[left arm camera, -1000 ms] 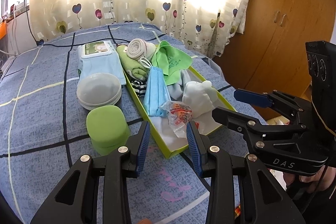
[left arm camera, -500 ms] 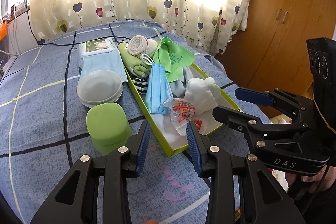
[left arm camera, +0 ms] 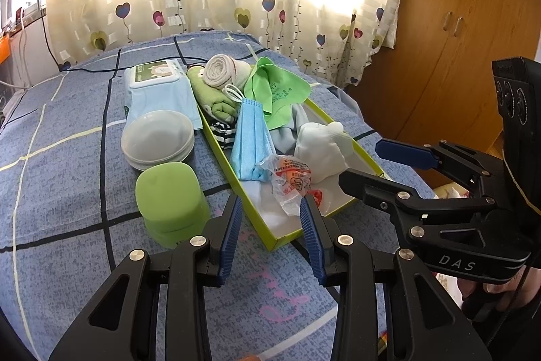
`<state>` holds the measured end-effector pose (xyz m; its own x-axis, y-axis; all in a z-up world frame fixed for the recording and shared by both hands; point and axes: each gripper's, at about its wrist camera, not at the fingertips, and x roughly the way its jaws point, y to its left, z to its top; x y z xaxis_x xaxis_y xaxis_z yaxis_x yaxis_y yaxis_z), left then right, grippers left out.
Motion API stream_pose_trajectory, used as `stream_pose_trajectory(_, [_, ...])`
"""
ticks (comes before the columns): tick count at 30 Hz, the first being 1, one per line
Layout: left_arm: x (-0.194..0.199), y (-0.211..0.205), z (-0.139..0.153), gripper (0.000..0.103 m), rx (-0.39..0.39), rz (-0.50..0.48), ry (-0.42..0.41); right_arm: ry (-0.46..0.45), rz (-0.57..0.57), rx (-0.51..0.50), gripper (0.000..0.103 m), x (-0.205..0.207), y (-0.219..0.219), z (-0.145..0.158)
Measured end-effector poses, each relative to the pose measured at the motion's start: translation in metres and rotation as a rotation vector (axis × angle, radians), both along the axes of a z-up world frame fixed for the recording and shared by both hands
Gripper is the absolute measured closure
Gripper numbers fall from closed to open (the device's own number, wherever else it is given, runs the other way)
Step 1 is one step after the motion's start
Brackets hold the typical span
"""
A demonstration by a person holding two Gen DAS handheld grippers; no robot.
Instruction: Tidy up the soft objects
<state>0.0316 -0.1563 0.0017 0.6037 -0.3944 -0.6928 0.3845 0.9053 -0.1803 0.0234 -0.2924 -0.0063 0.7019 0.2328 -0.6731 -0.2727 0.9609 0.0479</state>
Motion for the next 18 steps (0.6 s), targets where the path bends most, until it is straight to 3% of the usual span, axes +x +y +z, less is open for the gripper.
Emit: stream_pose_trajectory(18, [-0.0007,-0.0013,-0.0015,0.066,0.013,-0.004,0.003,0.0,0.001,-0.002,0.043,-0.0011,0.0005,-0.0001])
